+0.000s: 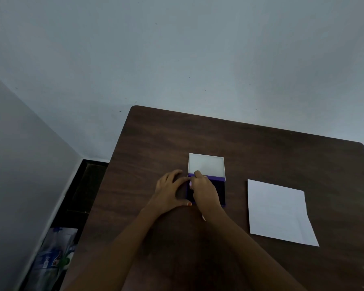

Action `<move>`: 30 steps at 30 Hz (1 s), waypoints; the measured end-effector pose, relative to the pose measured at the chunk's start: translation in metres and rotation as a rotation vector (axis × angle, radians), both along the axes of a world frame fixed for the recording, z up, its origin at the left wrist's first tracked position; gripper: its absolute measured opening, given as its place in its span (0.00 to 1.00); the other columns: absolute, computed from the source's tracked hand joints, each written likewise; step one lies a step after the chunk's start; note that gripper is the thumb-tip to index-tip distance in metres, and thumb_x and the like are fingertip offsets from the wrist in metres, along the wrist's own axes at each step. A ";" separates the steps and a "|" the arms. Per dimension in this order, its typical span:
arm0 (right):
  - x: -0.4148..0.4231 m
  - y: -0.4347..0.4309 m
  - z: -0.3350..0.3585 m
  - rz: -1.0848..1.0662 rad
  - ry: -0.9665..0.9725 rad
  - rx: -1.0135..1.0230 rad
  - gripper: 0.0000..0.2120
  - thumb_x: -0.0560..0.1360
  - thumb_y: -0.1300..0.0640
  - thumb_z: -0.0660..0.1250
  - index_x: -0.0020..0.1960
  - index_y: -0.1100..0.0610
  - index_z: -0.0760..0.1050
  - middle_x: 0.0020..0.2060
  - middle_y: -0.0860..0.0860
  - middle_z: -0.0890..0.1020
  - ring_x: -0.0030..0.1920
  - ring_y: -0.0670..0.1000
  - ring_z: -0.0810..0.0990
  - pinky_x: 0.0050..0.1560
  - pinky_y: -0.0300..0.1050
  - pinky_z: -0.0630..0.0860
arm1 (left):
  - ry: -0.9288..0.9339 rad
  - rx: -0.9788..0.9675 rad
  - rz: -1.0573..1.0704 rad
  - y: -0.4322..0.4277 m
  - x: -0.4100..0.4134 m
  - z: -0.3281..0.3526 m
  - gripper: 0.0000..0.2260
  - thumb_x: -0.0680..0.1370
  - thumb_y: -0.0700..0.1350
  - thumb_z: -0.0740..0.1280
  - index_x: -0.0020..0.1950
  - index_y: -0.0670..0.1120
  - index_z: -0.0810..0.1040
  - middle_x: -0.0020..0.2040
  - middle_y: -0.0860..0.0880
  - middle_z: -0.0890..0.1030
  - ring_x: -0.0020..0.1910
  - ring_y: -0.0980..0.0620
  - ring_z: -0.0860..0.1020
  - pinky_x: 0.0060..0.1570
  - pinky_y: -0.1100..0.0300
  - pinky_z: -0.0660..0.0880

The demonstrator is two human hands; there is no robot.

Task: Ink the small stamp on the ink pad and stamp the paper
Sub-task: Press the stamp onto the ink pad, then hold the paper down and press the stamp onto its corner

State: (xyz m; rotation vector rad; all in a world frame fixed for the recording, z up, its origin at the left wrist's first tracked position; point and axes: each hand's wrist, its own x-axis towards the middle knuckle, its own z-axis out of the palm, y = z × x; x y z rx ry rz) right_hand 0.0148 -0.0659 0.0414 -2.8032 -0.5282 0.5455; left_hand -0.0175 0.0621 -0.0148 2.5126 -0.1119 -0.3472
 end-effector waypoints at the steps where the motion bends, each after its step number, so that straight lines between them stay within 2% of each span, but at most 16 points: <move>1: -0.001 -0.001 -0.002 0.015 -0.015 -0.004 0.15 0.74 0.67 0.62 0.60 0.62 0.69 0.62 0.58 0.70 0.59 0.56 0.72 0.59 0.50 0.73 | -0.003 -0.015 0.009 0.000 0.000 0.000 0.35 0.67 0.58 0.72 0.70 0.56 0.61 0.75 0.49 0.56 0.73 0.46 0.53 0.70 0.46 0.54; 8: -0.004 -0.003 -0.012 0.057 -0.056 -0.005 0.23 0.72 0.65 0.65 0.66 0.61 0.63 0.66 0.59 0.67 0.64 0.57 0.68 0.63 0.51 0.70 | 0.008 -0.059 0.023 0.000 0.004 0.001 0.36 0.65 0.57 0.73 0.69 0.55 0.62 0.74 0.49 0.58 0.72 0.46 0.55 0.69 0.44 0.54; 14: -0.008 -0.005 -0.020 0.046 -0.121 0.050 0.20 0.74 0.65 0.63 0.65 0.62 0.64 0.64 0.59 0.69 0.62 0.57 0.70 0.61 0.50 0.71 | 0.032 -0.040 0.015 0.000 0.004 0.003 0.36 0.65 0.57 0.73 0.69 0.55 0.61 0.74 0.50 0.58 0.73 0.47 0.54 0.69 0.46 0.54; 19: 0.000 -0.010 -0.015 0.028 -0.067 0.122 0.14 0.75 0.64 0.61 0.60 0.62 0.70 0.62 0.59 0.71 0.60 0.56 0.73 0.60 0.48 0.71 | 0.062 -0.006 0.023 -0.006 0.003 0.012 0.35 0.66 0.55 0.73 0.69 0.54 0.61 0.74 0.49 0.58 0.72 0.46 0.55 0.69 0.46 0.57; 21: 0.004 -0.020 -0.007 -0.149 0.022 0.338 0.10 0.74 0.64 0.63 0.55 0.62 0.74 0.58 0.60 0.73 0.56 0.56 0.75 0.57 0.46 0.71 | 0.088 0.017 0.027 -0.008 0.003 0.016 0.35 0.67 0.54 0.73 0.69 0.54 0.60 0.74 0.48 0.58 0.72 0.45 0.55 0.69 0.46 0.57; 24: 0.004 -0.048 0.004 -0.638 0.116 0.802 0.06 0.72 0.61 0.67 0.48 0.59 0.79 0.51 0.58 0.79 0.49 0.51 0.77 0.52 0.43 0.73 | 0.098 0.033 0.050 -0.012 0.003 0.025 0.34 0.67 0.56 0.72 0.69 0.55 0.61 0.73 0.48 0.58 0.72 0.45 0.55 0.69 0.45 0.57; 27: -0.001 -0.081 0.012 -0.908 0.433 1.188 0.08 0.74 0.61 0.64 0.52 0.59 0.79 0.48 0.55 0.82 0.50 0.51 0.79 0.48 0.40 0.77 | 0.021 -0.022 0.163 -0.023 0.003 0.036 0.28 0.69 0.57 0.70 0.66 0.52 0.65 0.70 0.47 0.64 0.70 0.46 0.60 0.67 0.47 0.59; 30: -0.009 -0.112 0.025 -1.233 0.732 1.649 0.06 0.74 0.64 0.64 0.45 0.61 0.80 0.40 0.56 0.84 0.43 0.49 0.82 0.33 0.37 0.80 | -0.103 -0.053 0.198 -0.050 0.005 0.045 0.19 0.75 0.53 0.65 0.63 0.49 0.69 0.65 0.47 0.72 0.65 0.49 0.66 0.64 0.52 0.63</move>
